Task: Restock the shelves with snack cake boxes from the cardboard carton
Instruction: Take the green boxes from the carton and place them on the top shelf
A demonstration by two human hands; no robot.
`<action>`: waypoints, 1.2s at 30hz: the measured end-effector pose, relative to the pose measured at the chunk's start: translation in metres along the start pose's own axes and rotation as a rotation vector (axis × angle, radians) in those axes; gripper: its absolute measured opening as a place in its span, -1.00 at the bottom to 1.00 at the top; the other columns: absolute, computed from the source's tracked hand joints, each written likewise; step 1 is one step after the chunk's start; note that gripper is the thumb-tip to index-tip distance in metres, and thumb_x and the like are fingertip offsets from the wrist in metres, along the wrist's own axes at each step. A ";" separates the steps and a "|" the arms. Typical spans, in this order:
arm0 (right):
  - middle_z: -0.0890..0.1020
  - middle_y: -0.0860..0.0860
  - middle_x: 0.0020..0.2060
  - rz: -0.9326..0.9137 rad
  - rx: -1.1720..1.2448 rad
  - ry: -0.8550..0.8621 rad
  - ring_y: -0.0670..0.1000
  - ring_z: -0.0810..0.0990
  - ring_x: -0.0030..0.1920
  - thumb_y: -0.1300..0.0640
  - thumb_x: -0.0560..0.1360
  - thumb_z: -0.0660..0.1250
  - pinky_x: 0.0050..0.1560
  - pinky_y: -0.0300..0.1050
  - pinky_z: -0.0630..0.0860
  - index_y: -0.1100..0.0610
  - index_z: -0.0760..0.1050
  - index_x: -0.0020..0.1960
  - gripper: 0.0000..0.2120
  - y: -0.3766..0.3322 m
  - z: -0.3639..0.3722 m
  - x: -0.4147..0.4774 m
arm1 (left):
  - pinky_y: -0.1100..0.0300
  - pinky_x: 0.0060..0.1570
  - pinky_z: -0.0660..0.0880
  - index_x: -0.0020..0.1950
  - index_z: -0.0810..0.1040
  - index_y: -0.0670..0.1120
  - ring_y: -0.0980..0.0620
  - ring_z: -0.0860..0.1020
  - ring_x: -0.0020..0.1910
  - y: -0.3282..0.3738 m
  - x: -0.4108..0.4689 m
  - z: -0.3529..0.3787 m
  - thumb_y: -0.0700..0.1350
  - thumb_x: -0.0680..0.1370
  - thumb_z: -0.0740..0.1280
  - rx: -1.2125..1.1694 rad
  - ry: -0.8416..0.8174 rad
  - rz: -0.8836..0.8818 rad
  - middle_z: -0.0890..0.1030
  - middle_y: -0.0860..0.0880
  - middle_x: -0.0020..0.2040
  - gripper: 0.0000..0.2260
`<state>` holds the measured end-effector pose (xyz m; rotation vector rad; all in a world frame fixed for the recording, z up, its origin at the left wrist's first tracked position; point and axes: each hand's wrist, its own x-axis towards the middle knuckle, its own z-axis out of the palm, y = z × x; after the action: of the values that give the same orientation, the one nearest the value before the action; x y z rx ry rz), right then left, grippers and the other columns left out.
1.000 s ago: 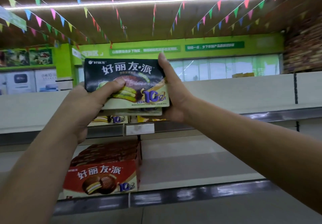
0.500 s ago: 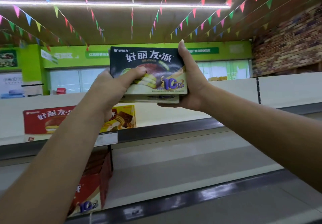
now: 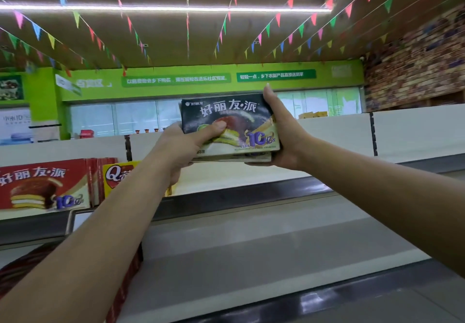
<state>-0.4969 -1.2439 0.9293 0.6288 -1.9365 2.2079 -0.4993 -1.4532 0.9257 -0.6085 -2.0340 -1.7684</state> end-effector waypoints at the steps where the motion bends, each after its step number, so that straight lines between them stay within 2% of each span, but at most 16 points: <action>1: 0.71 0.16 0.16 0.014 -0.013 0.008 0.21 0.67 0.21 -0.58 0.39 0.18 0.36 0.24 0.48 0.11 0.63 0.30 -0.12 0.002 -0.004 0.007 | -0.09 0.24 0.52 0.19 0.63 0.02 -0.07 0.67 0.12 -0.002 0.005 0.002 0.34 0.05 0.63 0.017 -0.003 -0.016 0.74 0.03 0.04 -0.21; 2: 0.71 0.15 0.16 0.027 -0.028 0.022 0.21 0.66 0.22 -0.58 0.38 0.19 0.37 0.24 0.47 0.11 0.62 0.31 -0.12 0.005 -0.009 0.014 | -0.05 0.19 0.51 0.20 0.63 0.01 -0.07 0.65 0.13 -0.005 0.010 0.005 0.35 0.05 0.63 0.033 -0.008 -0.034 0.73 0.03 0.05 -0.20; 5: 0.72 0.14 0.13 0.073 -0.113 0.052 0.19 0.66 0.23 -0.59 0.37 0.18 0.38 0.24 0.45 0.07 0.64 0.26 -0.16 0.014 -0.023 0.036 | 0.00 0.06 0.41 0.16 0.63 -0.04 -0.07 0.61 0.08 -0.011 0.026 0.009 0.22 0.24 0.64 0.071 -0.024 -0.096 0.72 0.00 0.03 -0.39; 7: 0.73 0.13 0.10 0.113 -0.180 0.032 0.19 0.65 0.22 -0.57 0.39 0.17 0.39 0.25 0.43 0.04 0.65 0.20 -0.22 0.019 -0.030 0.050 | -0.01 0.06 0.43 0.23 0.60 -0.09 -0.09 0.63 0.09 -0.014 0.036 0.011 0.21 0.15 0.63 0.093 -0.034 -0.134 0.72 -0.06 0.08 -0.26; 9: 0.73 0.13 0.11 0.157 -0.234 -0.021 0.19 0.64 0.21 -0.53 0.41 0.20 0.38 0.30 0.41 0.02 0.63 0.21 -0.28 0.022 -0.036 0.062 | -0.02 0.16 0.48 0.26 0.60 -0.12 -0.12 0.66 0.09 -0.018 0.045 0.012 0.16 0.10 0.62 0.081 -0.036 -0.158 0.73 -0.09 0.06 -0.22; 11: 0.73 0.13 0.12 0.186 -0.295 -0.088 0.21 0.63 0.22 -0.49 0.39 0.27 0.34 0.39 0.43 0.02 0.58 0.29 -0.28 0.023 -0.041 0.074 | -0.14 0.33 0.46 0.24 0.62 -0.12 -0.16 0.66 0.17 -0.024 0.054 0.012 0.08 0.11 0.63 0.069 -0.059 -0.186 0.74 -0.12 0.08 -0.27; 12: 0.72 0.12 0.13 0.201 -0.328 -0.115 0.21 0.63 0.22 -0.47 0.36 0.32 0.30 0.42 0.45 0.03 0.56 0.32 -0.26 0.024 -0.043 0.079 | -0.18 0.34 0.47 0.23 0.63 -0.12 -0.18 0.67 0.17 -0.027 0.058 0.011 0.04 0.12 0.63 0.063 -0.072 -0.201 0.73 -0.14 0.09 -0.30; 14: 0.70 0.12 0.17 0.242 -0.376 -0.155 0.21 0.62 0.24 -0.42 0.33 0.41 0.22 0.46 0.50 0.05 0.54 0.34 -0.24 0.024 -0.047 0.090 | -0.18 0.27 0.54 0.25 0.62 -0.16 -0.18 0.68 0.14 -0.035 0.067 0.010 -0.03 0.17 0.61 0.054 -0.083 -0.242 0.72 -0.18 0.11 -0.34; 17: 0.64 0.13 0.24 0.294 -0.473 -0.195 0.23 0.61 0.25 -0.31 0.39 0.48 0.15 0.41 0.58 0.08 0.54 0.33 -0.34 0.027 -0.050 0.104 | -0.14 0.12 0.63 0.23 0.61 -0.19 -0.18 0.70 0.04 -0.045 0.077 0.011 -0.10 0.24 0.59 0.063 -0.086 -0.310 0.72 -0.20 0.06 -0.42; 21: 0.61 0.15 0.27 0.333 -0.549 -0.226 0.22 0.60 0.27 -0.15 0.38 0.55 0.16 0.37 0.59 0.11 0.52 0.32 -0.39 0.035 -0.055 0.121 | 0.00 -0.23 0.68 0.00 0.60 -0.18 -0.08 0.71 -0.30 -0.058 0.087 0.018 -0.27 0.50 0.47 0.059 -0.068 -0.395 0.73 -0.14 -0.23 -0.88; 23: 0.61 0.17 0.27 0.342 -0.570 -0.230 0.20 0.59 0.28 -0.12 0.36 0.56 0.21 0.36 0.57 0.13 0.55 0.28 -0.41 0.040 -0.057 0.127 | 0.03 -0.28 0.66 -0.05 0.60 -0.19 -0.04 0.70 -0.37 -0.065 0.092 0.021 -0.28 0.54 0.44 0.077 -0.071 -0.446 0.72 -0.13 -0.29 -0.95; 26: 0.60 0.16 0.28 0.354 -0.591 -0.230 0.16 0.57 0.30 -0.07 0.41 0.55 0.32 0.30 0.52 0.15 0.53 0.30 -0.45 0.051 -0.060 0.136 | 0.05 -0.25 0.66 -0.05 0.59 -0.22 -0.05 0.70 -0.35 -0.074 0.098 0.023 -0.31 0.53 0.44 0.116 -0.061 -0.504 0.71 -0.14 -0.28 -0.95; 30: 0.67 0.11 0.21 0.334 -0.615 -0.233 0.12 0.61 0.26 0.03 0.45 0.55 0.38 0.23 0.48 0.15 0.48 0.37 -0.45 0.063 -0.061 0.144 | 0.02 -0.06 0.62 0.14 0.59 -0.24 -0.13 0.67 -0.06 -0.084 0.103 0.021 -0.40 0.49 0.43 0.170 -0.029 -0.532 0.70 -0.19 -0.04 -0.75; 32: 0.69 0.10 0.18 0.319 -0.609 -0.230 0.11 0.62 0.25 0.04 0.45 0.55 0.40 0.25 0.45 0.15 0.49 0.36 -0.46 0.066 -0.062 0.146 | 0.04 -0.10 0.62 0.09 0.58 -0.24 -0.12 0.66 -0.09 -0.086 0.105 0.022 -0.42 0.50 0.41 0.169 -0.029 -0.538 0.69 -0.18 -0.06 -0.80; 36: 0.59 0.09 0.29 0.308 -0.605 -0.218 0.16 0.47 0.39 -0.06 0.20 0.65 0.45 0.36 0.32 0.12 0.43 0.40 -0.15 0.065 -0.062 0.144 | 0.06 -0.20 0.61 0.06 0.57 -0.23 -0.11 0.67 -0.14 -0.084 0.102 0.025 -0.42 0.50 0.41 0.151 -0.018 -0.538 0.69 -0.18 -0.08 -0.82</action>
<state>-0.6641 -1.2183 0.9213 0.5087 -2.7924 1.5761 -0.6310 -1.4306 0.9079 -0.0231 -2.4783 -1.8521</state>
